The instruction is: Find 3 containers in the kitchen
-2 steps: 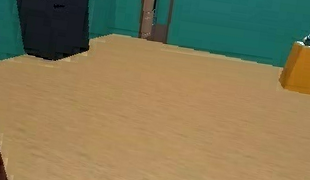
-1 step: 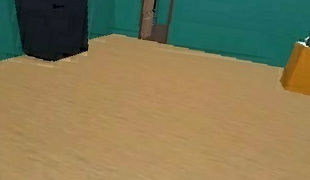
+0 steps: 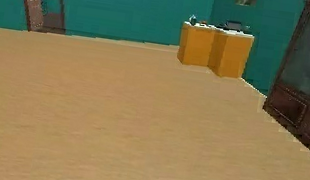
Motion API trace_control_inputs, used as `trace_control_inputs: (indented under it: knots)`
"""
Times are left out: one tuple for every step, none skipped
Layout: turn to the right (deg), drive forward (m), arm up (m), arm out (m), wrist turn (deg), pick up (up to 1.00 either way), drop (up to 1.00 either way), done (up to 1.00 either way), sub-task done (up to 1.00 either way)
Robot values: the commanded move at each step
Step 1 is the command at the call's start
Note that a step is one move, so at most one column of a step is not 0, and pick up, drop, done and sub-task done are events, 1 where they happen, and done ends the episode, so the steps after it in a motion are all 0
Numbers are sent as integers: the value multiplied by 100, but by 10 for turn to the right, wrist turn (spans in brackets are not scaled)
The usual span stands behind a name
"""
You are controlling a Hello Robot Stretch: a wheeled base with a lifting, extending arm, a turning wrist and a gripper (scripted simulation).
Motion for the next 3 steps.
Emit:
trace_control_inputs:
  knots:
    - [0, 100, 0, 0, 0, 0, 0, 0, 0]
    - [0, 100, 0, 0, 0, 0, 0, 0, 0]
    - [30, 0, 0, 0, 0, 0, 0, 0, 0]
